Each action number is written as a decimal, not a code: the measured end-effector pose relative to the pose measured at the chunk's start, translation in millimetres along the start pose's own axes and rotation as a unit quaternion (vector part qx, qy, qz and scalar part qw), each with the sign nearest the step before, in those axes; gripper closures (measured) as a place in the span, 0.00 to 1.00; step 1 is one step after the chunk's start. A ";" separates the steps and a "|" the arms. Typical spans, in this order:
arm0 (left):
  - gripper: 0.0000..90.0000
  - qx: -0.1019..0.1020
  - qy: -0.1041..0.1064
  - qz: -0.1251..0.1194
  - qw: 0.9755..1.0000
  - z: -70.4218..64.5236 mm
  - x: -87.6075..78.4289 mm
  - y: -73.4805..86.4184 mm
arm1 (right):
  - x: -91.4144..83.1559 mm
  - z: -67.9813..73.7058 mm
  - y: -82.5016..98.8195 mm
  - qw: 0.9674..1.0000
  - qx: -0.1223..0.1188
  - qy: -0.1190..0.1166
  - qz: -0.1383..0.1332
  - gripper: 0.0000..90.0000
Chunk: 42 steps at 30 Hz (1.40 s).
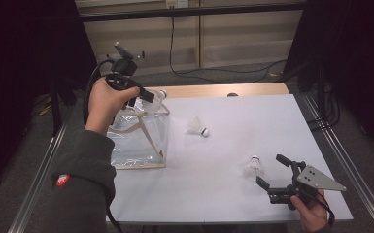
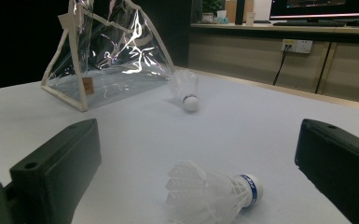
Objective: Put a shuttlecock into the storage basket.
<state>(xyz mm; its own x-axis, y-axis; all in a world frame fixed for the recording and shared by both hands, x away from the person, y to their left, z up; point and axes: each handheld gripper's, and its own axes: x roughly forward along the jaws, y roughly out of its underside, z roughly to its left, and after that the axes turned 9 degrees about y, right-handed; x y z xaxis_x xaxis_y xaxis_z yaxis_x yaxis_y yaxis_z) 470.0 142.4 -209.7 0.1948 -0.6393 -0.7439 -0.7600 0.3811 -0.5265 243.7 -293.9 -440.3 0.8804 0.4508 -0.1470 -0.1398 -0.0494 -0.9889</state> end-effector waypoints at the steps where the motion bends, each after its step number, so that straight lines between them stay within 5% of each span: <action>1: 1.00 0.000 0.000 0.000 1.000 0.9 -0.5 -0.1 | -0.1 0.2 0.0 1.000 0.000 0.000 0.000 0.00; 42: 1.00 -0.026 -0.019 -0.019 0.999 16.9 -11.0 -5.1 | 2.7 1.3 0.5 1.000 0.001 -0.004 0.001 0.00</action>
<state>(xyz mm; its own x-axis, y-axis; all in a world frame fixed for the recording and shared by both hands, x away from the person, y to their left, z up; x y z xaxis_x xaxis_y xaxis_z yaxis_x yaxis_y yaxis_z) 482.2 158.7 -205.8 0.2463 -0.6269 -0.7392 -0.7820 0.3219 -0.5336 245.4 -291.6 -441.1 0.8763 0.4582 -0.1489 -0.1425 -0.0488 -0.9886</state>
